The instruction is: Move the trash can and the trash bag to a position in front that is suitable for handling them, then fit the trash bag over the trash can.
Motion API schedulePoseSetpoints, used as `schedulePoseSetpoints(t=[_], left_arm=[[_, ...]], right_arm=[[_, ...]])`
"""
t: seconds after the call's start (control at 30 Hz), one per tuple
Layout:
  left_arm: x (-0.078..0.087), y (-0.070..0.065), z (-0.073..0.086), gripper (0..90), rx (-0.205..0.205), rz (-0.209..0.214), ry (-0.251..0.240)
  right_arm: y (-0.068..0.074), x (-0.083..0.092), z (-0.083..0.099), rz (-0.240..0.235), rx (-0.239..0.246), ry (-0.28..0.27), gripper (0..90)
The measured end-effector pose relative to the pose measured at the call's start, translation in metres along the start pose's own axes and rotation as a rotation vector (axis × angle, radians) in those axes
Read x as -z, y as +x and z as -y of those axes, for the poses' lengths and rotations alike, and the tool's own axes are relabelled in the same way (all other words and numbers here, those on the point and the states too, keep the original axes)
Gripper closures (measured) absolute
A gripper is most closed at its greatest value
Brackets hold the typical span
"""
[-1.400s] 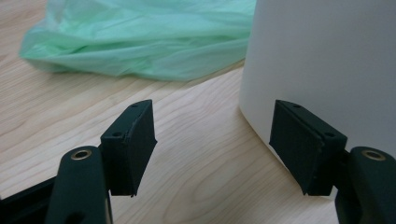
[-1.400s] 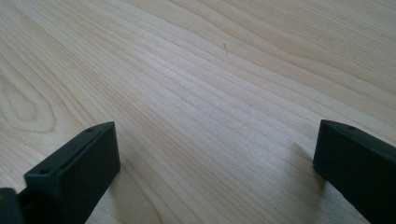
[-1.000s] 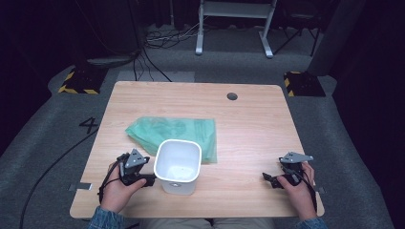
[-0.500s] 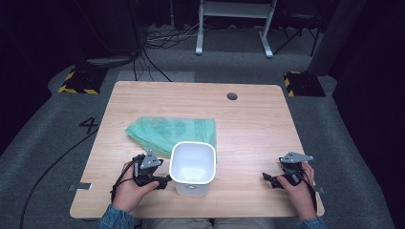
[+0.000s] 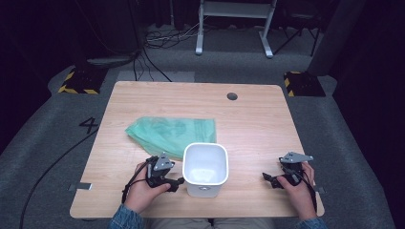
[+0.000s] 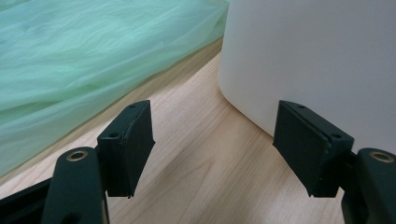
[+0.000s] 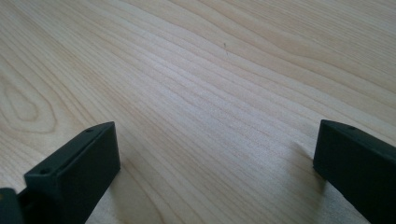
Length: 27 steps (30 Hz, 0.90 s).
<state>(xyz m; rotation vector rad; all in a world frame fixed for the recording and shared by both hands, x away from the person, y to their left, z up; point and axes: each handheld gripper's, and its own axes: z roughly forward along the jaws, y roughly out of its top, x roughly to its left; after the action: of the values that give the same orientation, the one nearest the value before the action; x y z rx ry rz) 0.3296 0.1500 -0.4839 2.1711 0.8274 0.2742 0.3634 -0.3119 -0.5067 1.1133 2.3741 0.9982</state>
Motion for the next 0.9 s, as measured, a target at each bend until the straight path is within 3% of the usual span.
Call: schedulePoseSetpoints(t=[0.2,0.47,0.57,0.63,0.7,0.9], left_arm=[[0.002,0.001,0.001,26.4,-0.007,-0.022,-0.005],[0.020,0.011,0.007,26.4,-0.008,-0.110,-0.014],[0.024,0.015,0.012,26.4,-0.017,-0.142,0.008],[0.027,0.017,0.015,26.4,-0.016,-0.159,0.014],[0.030,0.021,0.018,26.4,-0.010,-0.160,0.015],[0.040,0.033,0.029,26.6,0.033,-0.185,-0.006]], right_arm=[[0.001,0.000,0.000,0.005,-0.004,0.002,0.6],[0.002,-0.003,-0.004,-0.007,0.005,0.004,1.2],[0.003,-0.002,-0.005,-0.014,0.001,-0.021,17.0],[0.004,-0.001,-0.008,-0.014,-0.006,-0.019,21.6],[0.006,-0.001,-0.012,-0.041,-0.014,-0.022,23.8],[0.017,0.000,-0.036,-0.083,0.041,-0.048,26.5]])
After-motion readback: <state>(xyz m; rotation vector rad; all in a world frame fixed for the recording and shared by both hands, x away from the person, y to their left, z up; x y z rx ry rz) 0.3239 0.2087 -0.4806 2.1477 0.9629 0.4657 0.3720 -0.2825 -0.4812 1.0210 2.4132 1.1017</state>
